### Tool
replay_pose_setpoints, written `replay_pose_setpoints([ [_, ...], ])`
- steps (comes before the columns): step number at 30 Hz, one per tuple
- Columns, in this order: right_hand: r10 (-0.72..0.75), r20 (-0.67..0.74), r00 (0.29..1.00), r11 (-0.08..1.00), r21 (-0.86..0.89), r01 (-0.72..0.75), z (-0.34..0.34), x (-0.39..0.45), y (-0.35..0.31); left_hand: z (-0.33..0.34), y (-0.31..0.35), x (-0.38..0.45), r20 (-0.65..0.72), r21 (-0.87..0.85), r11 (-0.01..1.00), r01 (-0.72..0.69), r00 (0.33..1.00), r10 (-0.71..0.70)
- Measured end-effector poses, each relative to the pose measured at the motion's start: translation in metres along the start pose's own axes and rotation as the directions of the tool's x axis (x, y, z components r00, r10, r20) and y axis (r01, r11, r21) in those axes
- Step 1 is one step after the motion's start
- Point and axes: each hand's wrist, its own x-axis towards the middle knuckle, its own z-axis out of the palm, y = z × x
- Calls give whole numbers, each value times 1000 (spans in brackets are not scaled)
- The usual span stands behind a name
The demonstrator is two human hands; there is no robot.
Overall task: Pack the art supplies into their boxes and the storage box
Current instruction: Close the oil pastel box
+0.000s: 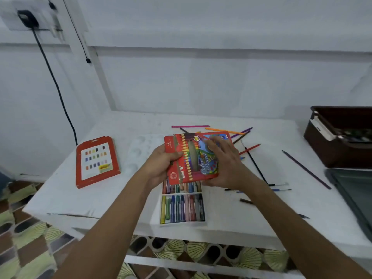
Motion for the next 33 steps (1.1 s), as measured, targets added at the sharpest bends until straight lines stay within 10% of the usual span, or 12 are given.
replay_pose_setpoints([
  [8, 44, 398, 916, 990, -137, 12, -3, 26, 7, -12, 6, 2, 106, 123, 991, 57, 992, -70],
  [16, 149, 388, 910, 953, -301, -28, 21, 87, -1, -41, 18, 18, -260, 390, 921, -2, 959, 113],
  [27, 114, 428, 896, 993, -42, -106, 51, 105, -19, -83, 2, 25, -340, 687, 722, 82, 914, 220],
  [33, 33, 381, 924, 973, 200, -117, 83, 138, -89, -154, 20, 1, -554, 652, 730, 204, 785, 275],
])
